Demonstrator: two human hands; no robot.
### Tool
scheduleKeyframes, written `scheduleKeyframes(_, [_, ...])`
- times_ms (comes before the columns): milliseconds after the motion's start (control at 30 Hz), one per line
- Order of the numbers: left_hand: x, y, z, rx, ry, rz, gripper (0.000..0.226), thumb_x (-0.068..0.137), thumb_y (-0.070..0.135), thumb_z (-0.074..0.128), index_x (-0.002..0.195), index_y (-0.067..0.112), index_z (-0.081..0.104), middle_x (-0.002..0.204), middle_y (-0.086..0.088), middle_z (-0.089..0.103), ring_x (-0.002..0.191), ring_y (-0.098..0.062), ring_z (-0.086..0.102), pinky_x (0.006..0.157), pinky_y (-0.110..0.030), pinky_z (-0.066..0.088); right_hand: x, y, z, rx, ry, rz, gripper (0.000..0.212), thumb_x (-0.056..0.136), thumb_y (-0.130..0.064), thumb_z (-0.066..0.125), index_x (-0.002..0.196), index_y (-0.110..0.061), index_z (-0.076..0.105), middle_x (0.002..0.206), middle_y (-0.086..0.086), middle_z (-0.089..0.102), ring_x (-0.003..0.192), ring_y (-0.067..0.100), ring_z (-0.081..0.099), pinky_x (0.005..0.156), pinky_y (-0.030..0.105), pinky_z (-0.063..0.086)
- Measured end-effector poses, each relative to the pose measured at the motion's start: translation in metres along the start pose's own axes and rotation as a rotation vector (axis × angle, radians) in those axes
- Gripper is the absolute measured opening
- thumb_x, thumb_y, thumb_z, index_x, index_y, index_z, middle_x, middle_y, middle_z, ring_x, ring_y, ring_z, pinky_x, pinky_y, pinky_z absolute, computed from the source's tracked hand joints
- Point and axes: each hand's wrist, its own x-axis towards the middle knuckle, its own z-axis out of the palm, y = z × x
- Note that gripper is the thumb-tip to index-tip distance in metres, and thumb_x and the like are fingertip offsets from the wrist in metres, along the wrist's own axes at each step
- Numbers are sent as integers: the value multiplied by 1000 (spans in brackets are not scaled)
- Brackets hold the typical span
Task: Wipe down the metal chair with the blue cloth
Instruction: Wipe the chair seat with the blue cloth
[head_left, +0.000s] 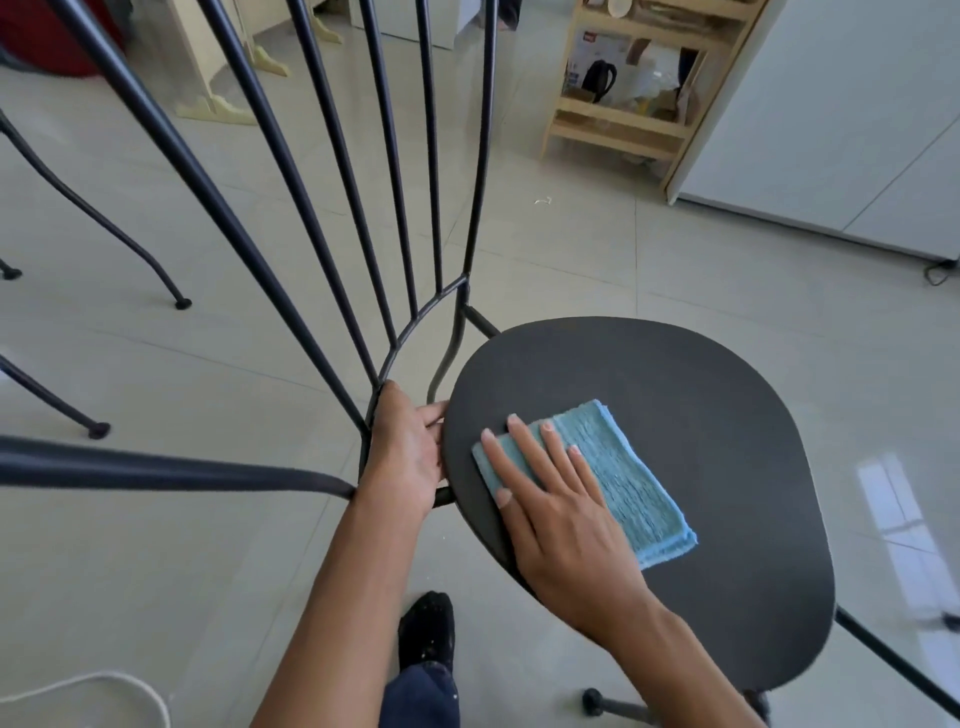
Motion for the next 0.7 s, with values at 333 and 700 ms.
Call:
scheduleKeyframes(333, [4,6,-3,-81,-64,3,71,97,46,14,136,-1,48,122,-24,62,115,-40,54,90,-46,42,-50,-4,-6,5,-75,-89,53,108,-39,22,157,-41,3,168,-5,-2,153,17,-15,122,40,-13])
scheduleKeyframes(700, [4,5,-1,-121,-27,23,70,97,47,15,140,0,45,127,-23,60,114,-40,52,91,-46,38,-39,37,-4,15,181,391,55,103,-37,23,158,-36,14,168,-2,6,154,25,-2,125,44,0])
